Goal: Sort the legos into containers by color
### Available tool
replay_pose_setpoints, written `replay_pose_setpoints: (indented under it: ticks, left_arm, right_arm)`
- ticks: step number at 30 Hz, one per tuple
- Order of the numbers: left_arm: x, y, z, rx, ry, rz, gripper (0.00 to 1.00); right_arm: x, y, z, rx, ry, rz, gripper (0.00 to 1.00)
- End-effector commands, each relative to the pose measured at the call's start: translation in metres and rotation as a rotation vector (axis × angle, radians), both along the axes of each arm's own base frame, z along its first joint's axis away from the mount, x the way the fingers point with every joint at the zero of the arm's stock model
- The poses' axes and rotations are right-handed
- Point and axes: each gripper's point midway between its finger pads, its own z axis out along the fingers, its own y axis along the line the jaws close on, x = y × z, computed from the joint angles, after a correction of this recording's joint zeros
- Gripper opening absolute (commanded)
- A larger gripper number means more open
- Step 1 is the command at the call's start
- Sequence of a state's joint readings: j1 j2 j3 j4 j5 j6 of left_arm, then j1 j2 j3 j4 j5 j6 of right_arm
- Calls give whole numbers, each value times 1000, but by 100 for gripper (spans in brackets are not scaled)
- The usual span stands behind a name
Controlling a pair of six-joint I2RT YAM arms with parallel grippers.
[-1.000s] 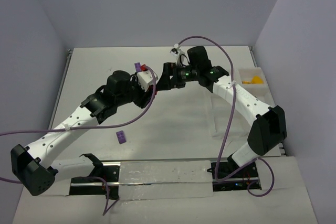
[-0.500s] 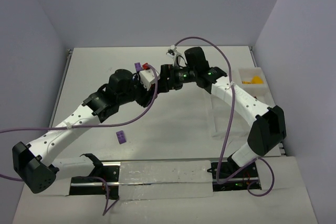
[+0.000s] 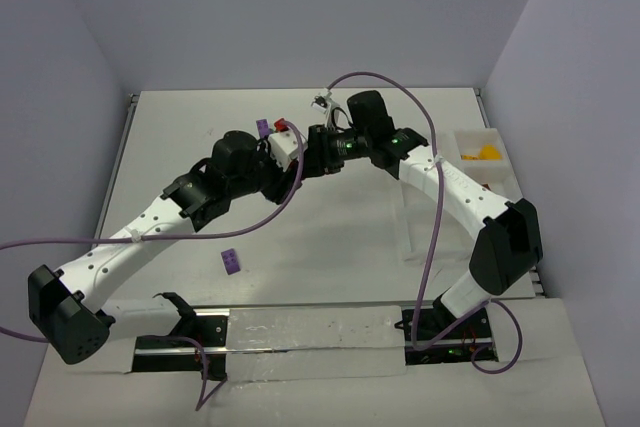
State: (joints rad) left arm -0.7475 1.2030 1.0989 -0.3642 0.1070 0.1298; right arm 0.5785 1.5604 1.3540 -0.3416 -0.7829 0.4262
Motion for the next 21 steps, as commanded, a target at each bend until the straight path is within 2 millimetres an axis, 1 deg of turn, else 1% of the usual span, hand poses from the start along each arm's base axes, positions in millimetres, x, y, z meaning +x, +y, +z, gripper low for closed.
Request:
replay_pose_setpoints:
  ticks: [1,2,3,5,6,7,9,10,13,14,16,17,20,21]
  left_arm:
    - [8,-11,50,-127,-76,19,33]
    - [8,-11,49,-128,-71,22,43]
    - [7,-9,50,-130,-67,26,54]
    - [4,-4,48,-121,-41,40,88]
    - [2,-1,48,-113,-32,36,95]
    - [-2,3,47,-107,-17,29,99]
    - [-7,14,47,-99,15,23,99]
    - [-7,22,51,-108,28,32,99]
    - [-18,37,54,-146,103,14,99]
    - [-24,43,55,-161,142,-14,99]
    - [-32,48,56,-182,195,-70,99]
    - [-39,52,57,-226,276,-136,99]
    - [-49,49,58,-338,448,-277,98]
    - [-55,47,63,-370,477,-330,95]
  right_arm:
    - [-8,6,17,47,-54,69,4]
    - [-9,6,18,49,-58,75,0]
    - [-9,5,17,46,-64,78,0]
    - [-7,0,16,36,-73,73,0]
    - [-8,-2,16,35,-78,74,0]
    - [-7,-6,17,34,-86,71,0]
    - [-3,-16,16,29,-98,56,0]
    - [3,-24,14,22,-106,40,0]
    - [12,-44,10,2,-115,16,0]
    - [13,-51,8,-1,-133,25,0]
    - [8,-58,7,-3,-171,50,0]
    - [4,-62,7,-15,-249,80,0]
    - [-7,-69,9,-22,-368,146,0]
    - [-10,-69,10,-20,-383,162,0]
